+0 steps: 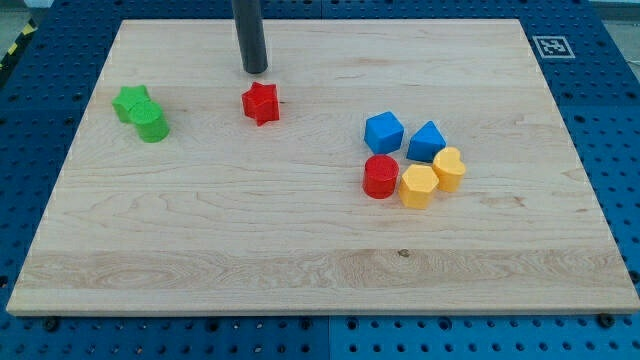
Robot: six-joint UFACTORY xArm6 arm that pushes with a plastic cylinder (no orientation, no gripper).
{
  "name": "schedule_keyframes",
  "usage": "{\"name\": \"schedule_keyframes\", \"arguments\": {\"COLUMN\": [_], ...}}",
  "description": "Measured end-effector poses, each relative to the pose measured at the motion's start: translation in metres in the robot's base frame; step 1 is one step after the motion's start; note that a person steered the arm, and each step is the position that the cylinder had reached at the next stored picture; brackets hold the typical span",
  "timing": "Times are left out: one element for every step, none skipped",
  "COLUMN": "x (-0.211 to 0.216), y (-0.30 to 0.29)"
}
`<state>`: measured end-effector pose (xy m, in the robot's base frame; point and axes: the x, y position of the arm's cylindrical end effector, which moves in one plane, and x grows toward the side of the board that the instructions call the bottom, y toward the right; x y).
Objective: Move your arm towards the top center
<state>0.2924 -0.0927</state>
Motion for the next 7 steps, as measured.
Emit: {"name": "schedule_keyframes", "arguments": {"x": [-0.007, -0.015, -0.024, -0.032, -0.039, -0.045, -0.052], "y": [0.0, 0.0, 0.0, 0.0, 0.0, 0.0, 0.0]}}
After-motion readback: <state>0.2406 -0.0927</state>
